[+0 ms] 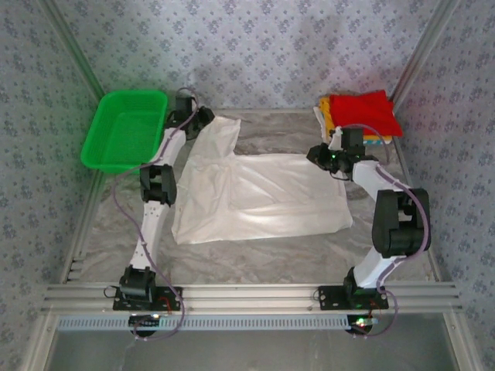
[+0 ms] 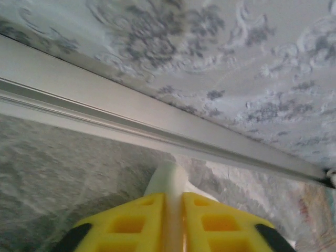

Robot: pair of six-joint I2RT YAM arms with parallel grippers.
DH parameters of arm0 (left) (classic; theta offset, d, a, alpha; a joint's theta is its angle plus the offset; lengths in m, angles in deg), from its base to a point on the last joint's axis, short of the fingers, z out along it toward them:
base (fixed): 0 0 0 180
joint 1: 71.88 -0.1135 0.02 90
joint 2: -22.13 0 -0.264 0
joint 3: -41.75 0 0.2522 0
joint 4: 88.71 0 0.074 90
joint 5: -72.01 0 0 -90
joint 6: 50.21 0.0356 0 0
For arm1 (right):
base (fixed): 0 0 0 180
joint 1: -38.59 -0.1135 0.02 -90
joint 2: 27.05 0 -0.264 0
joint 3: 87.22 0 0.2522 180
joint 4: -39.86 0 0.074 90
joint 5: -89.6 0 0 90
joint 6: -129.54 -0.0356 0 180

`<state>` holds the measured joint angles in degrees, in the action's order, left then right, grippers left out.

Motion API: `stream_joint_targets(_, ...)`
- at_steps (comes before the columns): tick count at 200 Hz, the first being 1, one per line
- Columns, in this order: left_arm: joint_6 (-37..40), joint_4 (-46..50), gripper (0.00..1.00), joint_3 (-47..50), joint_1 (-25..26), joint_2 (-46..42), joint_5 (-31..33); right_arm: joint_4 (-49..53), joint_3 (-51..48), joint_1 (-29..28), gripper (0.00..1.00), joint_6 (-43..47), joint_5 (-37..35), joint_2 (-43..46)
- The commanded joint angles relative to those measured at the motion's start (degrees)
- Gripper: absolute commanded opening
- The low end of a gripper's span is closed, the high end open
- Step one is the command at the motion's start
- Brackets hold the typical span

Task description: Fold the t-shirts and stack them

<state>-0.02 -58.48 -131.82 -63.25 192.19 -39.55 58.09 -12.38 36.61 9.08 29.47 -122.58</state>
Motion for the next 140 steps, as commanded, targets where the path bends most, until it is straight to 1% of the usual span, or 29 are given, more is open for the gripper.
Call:
stream_joint_targets(1,1.9,0.7,0.06,-2.1,0.5,0.6,-1.5,0.6,2.4,0.7,0.19,0.2,0.1,-2.0)
stream_joint_targets(8,2.2,0.8,0.00,-2.1,0.4,0.3,-1.5,2.1,3.6,0.8,0.19,0.8,-0.8,-2.5)
stream_joint_targets(25,3.0,1.3,0.00,-2.1,0.0,-1.0,-1.8,7.6,6.7,1.5,0.19,2.7,-5.2,-4.0)
stream_joint_targets(29,3.3,1.5,0.00,-2.1,0.0,-1.4,-1.8,9.7,9.2,1.7,0.19,3.4,-6.3,-4.4)
stream_joint_targets(38,4.4,2.2,0.00,-2.1,-0.1,-2.5,-2.0,13.7,11.8,1.9,0.20,4.7,-10.0,-5.2)
stream_joint_targets(43,5.1,2.6,0.00,-2.1,-0.2,-3.3,-2.0,17.1,14.1,2.1,0.20,5.5,-13.2,-6.1)
stream_joint_targets(52,6.5,3.7,0.00,-2.1,-0.3,-4.4,-2.0,21.0,16.8,2.6,0.21,6.1,-15.8,-7.6)
stream_joint_targets(68,9.0,5.7,0.00,-2.1,-0.4,-6.9,-1.8,22.8,20.0,4.2,0.33,7.1,-19.9,-10.1)
stream_joint_targets(81,10.4,7.1,0.00,-2.1,-0.6,-8.5,-1.9,23.2,22.2,5.9,0.40,7.7,-19.9,-12.7)
stream_joint_targets(86,10.8,7.3,0.00,-2.1,-0.6,-9.1,-1.9,24.2,23.7,6.5,0.42,8.0,-19.4,-14.0)
stream_joint_targets(110,12.1,7.6,0.00,-2.1,-0.7,-11.1,-1.7,29.5,31.3,7.9,0.42,10.4,-17.4,-20.2)
stream_joint_targets(117,12.1,7.4,0.00,-2.0,-0.8,-11.5,-1.7,30.9,33.2,7.7,0.43,11.8,-17.8,-21.5)
stream_joint_targets(126,12.1,7.2,0.00,-2.1,-0.8,-12.1,-1.8,32.9,34.7,7.5,0.43,12.6,-18.6,-22.8)
stream_joint_targets(140,12.2,6.8,0.00,-2.2,-0.8,-12.6,-2.1,34.2,36.0,7.3,0.43,12.7,-17.4,-24.3)
